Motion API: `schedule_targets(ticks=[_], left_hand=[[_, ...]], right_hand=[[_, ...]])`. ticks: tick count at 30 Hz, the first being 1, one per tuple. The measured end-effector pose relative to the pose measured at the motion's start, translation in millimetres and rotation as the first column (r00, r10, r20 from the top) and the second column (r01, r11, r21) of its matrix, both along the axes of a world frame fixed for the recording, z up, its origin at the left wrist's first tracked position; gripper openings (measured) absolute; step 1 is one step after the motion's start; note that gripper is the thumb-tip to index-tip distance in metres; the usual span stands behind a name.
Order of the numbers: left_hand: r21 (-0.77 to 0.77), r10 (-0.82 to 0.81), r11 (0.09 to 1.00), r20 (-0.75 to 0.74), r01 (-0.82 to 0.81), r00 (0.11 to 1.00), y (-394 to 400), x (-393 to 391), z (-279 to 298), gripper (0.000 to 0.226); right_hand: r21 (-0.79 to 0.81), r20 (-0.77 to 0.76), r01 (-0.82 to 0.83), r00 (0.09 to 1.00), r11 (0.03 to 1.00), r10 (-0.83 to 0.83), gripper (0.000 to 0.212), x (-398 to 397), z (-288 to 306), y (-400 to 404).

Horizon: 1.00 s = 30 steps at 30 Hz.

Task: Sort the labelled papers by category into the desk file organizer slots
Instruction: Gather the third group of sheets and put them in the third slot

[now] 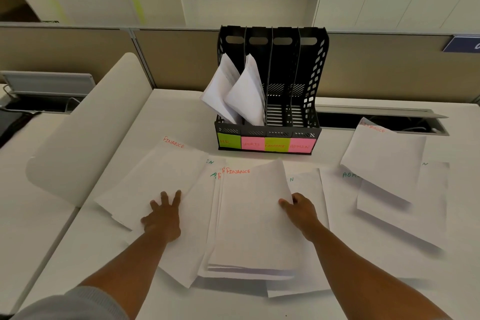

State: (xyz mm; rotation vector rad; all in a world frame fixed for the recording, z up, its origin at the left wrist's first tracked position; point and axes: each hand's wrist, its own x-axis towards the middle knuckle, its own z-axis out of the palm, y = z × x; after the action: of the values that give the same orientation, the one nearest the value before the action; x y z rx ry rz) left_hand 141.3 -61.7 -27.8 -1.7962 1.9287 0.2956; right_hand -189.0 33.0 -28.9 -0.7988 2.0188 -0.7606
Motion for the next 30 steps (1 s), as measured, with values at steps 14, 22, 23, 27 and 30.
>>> schedule_targets(ticks=[14,22,23,27,30], left_hand=[[-0.177,-0.108,0.980,-0.094,0.090,0.990,-1,6,0,0.064],[-0.088,-0.227,0.971,-0.061,0.221,0.972,-2,22,7,0.091],[-0.072,-0.243,0.968,-0.031,0.240,0.970,-1,23,8,0.096],[-0.041,-0.300,0.951,0.127,0.307,0.946,4,27,8,0.109],[-0.044,-0.259,0.963,0.139,0.267,0.956,9,34,4,0.112]], right_hand=[[-0.004,0.015,0.009,1.000,1.000,-0.009,0.020,3,1,3],[-0.008,0.031,0.011,0.999,1.000,-0.011,0.020,8,-2,3],[-0.011,0.036,0.011,0.999,1.000,-0.010,0.020,10,-1,3],[-0.025,0.064,-0.008,0.998,1.000,0.010,0.020,18,1,0],[-0.047,0.096,-0.019,0.995,0.999,0.023,0.019,23,3,-1]])
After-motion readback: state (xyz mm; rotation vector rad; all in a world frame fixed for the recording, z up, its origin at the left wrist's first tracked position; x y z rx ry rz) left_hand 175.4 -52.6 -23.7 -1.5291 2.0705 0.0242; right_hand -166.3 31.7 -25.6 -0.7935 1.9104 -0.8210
